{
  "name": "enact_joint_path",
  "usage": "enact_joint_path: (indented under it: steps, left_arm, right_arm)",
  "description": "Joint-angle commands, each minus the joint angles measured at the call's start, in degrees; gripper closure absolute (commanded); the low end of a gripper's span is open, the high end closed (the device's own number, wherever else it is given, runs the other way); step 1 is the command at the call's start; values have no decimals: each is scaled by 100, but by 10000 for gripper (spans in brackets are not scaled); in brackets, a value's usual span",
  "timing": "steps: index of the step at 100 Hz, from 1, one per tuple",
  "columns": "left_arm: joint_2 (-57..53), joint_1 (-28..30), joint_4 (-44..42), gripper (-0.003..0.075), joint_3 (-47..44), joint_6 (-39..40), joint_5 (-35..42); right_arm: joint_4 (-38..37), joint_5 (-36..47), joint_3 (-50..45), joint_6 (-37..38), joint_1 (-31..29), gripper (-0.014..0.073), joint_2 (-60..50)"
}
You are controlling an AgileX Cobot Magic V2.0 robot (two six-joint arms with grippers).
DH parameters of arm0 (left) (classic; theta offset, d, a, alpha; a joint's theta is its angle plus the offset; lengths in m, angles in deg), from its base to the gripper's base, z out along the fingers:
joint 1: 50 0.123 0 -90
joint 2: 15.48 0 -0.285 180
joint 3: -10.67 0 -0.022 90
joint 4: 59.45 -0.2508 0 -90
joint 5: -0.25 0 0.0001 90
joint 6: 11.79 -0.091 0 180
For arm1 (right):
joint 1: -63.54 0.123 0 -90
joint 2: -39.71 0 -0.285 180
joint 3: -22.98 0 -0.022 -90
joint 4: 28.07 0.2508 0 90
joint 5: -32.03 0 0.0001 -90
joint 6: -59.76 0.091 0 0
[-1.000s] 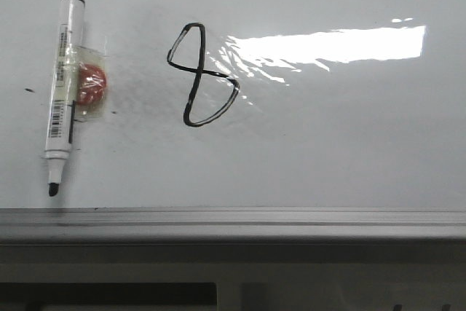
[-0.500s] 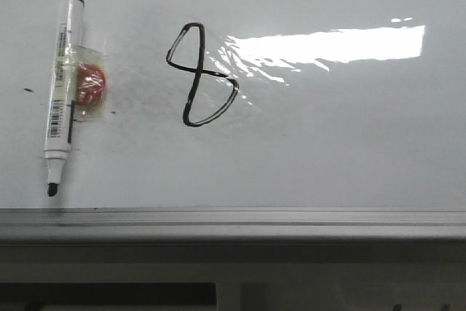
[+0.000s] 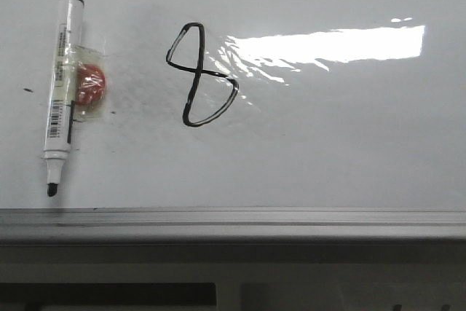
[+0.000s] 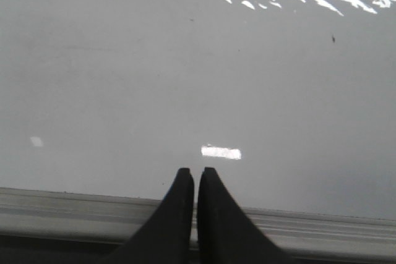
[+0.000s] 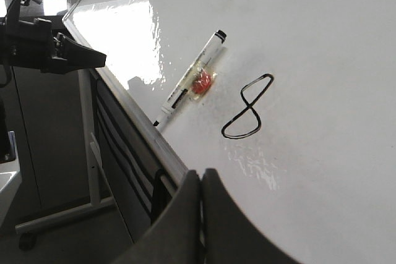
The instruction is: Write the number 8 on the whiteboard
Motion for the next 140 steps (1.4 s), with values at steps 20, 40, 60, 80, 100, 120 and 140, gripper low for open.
enact_joint_path:
  steps: [20, 40, 60, 80, 100, 120, 140]
  left_arm:
    - [-150, 16, 50, 741, -221, 40, 184]
    - [-150, 16, 50, 741, -221, 40, 184]
    - [-150, 16, 50, 741, -221, 40, 184]
    - [-150, 16, 50, 741, -221, 40, 184]
    - [-150, 16, 50, 741, -221, 40, 184]
    - [-150, 16, 50, 741, -221, 40, 184]
    - [-150, 16, 50, 741, -221, 40, 184]
  right_arm:
    - [740, 753, 22, -811, -483, 657, 50]
    - [1299, 2319, -665, -1191, -2121, 657, 50]
    - [1337, 2517, -1159, -748, -3875, 657, 39]
    - [1337, 2083, -1492, -697, -5019, 657, -631]
    - [1457, 347, -1480, -697, -5965, 657, -1321]
    - [1457, -76, -1491, -719, -6351, 657, -1547]
    - [1457, -584, -1491, -777, -6351, 657, -1547]
